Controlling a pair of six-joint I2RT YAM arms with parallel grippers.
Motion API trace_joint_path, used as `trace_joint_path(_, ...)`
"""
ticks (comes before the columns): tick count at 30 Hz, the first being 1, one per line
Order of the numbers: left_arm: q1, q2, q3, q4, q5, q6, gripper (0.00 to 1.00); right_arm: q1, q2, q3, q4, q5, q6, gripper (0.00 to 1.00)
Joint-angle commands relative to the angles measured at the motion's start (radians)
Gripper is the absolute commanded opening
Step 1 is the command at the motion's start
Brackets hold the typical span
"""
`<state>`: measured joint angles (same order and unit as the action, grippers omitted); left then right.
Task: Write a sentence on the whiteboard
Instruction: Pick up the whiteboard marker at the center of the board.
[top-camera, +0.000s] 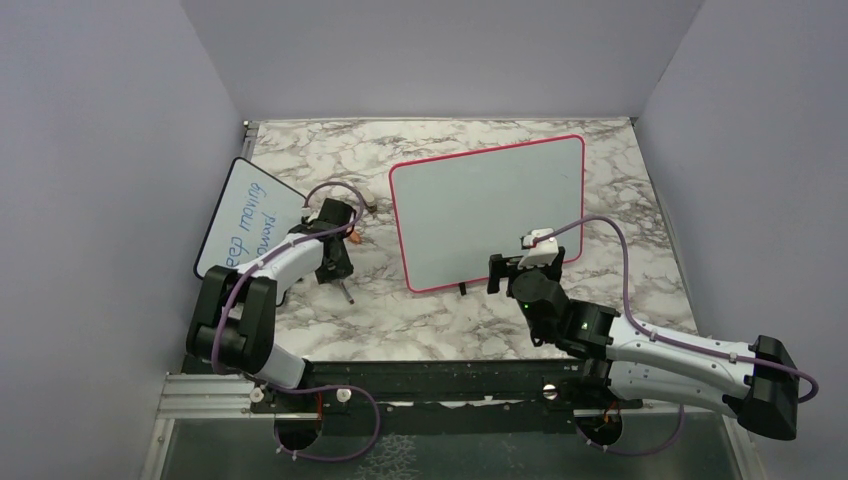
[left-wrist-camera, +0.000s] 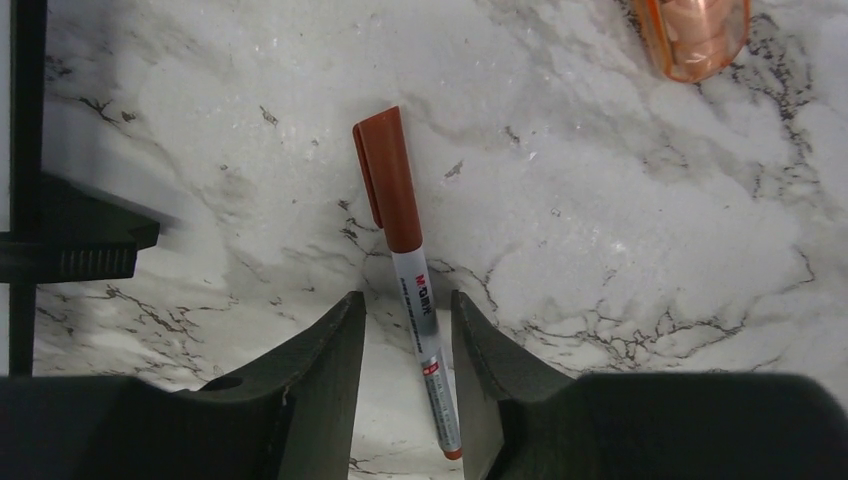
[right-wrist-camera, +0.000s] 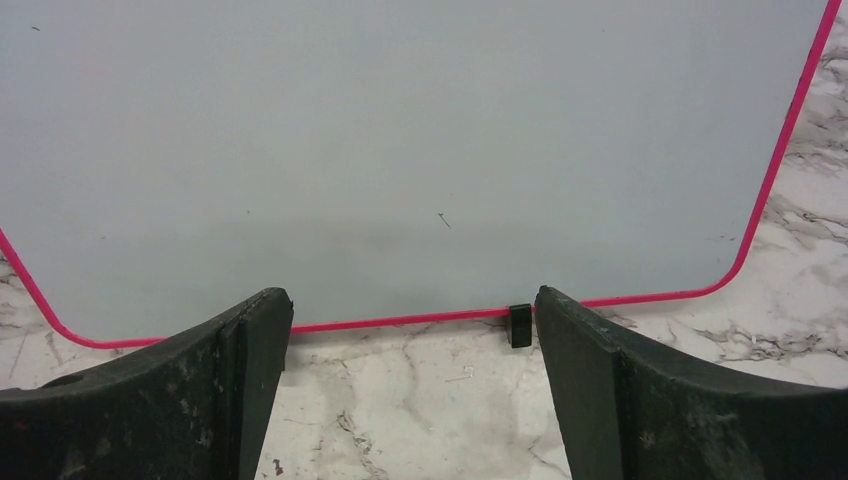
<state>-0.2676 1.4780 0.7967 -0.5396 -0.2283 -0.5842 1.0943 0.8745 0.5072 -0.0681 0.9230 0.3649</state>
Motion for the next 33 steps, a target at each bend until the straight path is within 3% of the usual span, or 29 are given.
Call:
trace_joint_path(1, 0.01, 0.034, 0.014, 0.029, 0.031, -0.01, 0.35, 0.006, -0.008, 0.005, 0.024, 0.037, -0.019, 0.96)
trace_joint_path(4, 0.011, 0.036, 0.002, 0.043, 0.067, -0.008, 0.28, 0.006, -0.017, 0.007, 0.023, 0.036, -0.028, 0.96)
trace_joint_path(13, 0.016, -0.005, -0.046, 0.063, 0.157, -0.014, 0.23, 0.006, -0.029, 0.02, 0.017, 0.009, -0.066, 0.96)
trace_joint_path(16, 0.018, -0.037, -0.05, 0.057, 0.173, -0.028, 0.02, 0.006, -0.029, 0.041, 0.003, -0.029, -0.081, 0.97)
trace_joint_path(17, 0.02, -0.047, -0.048, 0.049, 0.162, -0.045, 0.0, 0.006, -0.028, 0.046, 0.0, -0.036, -0.081, 0.97)
trace_joint_path(25, 0.024, -0.161, -0.039, 0.033, 0.168, -0.071, 0.0, 0.006, -0.013, 0.06, 0.03, -0.118, -0.092, 0.99)
trace_joint_path(33, 0.024, -0.429, -0.03, 0.05, 0.193, -0.188, 0.0, 0.006, 0.001, 0.063, 0.196, -0.284, -0.157, 1.0)
